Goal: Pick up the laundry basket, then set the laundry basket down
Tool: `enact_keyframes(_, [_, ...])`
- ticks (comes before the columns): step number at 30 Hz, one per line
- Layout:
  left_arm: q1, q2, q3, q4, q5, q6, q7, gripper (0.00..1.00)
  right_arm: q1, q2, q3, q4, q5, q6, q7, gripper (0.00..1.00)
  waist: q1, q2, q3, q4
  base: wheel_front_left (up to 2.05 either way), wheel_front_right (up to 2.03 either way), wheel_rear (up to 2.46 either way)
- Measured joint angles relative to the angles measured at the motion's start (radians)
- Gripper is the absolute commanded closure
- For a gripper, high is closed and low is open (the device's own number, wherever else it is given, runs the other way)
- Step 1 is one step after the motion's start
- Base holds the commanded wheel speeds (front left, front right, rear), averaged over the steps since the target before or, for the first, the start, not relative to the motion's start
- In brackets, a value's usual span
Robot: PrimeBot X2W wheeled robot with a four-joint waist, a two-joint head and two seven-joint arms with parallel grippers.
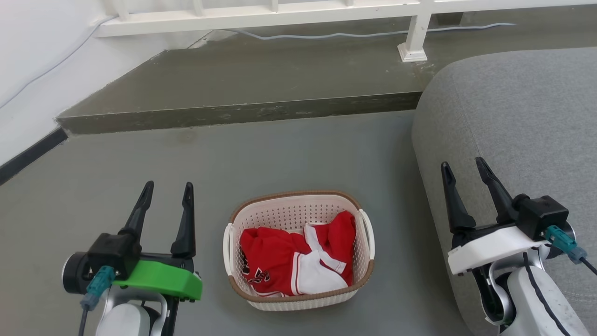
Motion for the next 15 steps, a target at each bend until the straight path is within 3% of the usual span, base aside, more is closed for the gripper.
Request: enact_keyframes(15, [0.0, -0.001, 0.008, -0.004, 0.022, -0.002, -0.003, 0.0, 0.0, 0.01, -0.021, -0.005, -0.029, 0.002, -0.007, 0.0, 0.0, 0.0, -0.002, 0.001, 0.0, 0.0, 0.0])
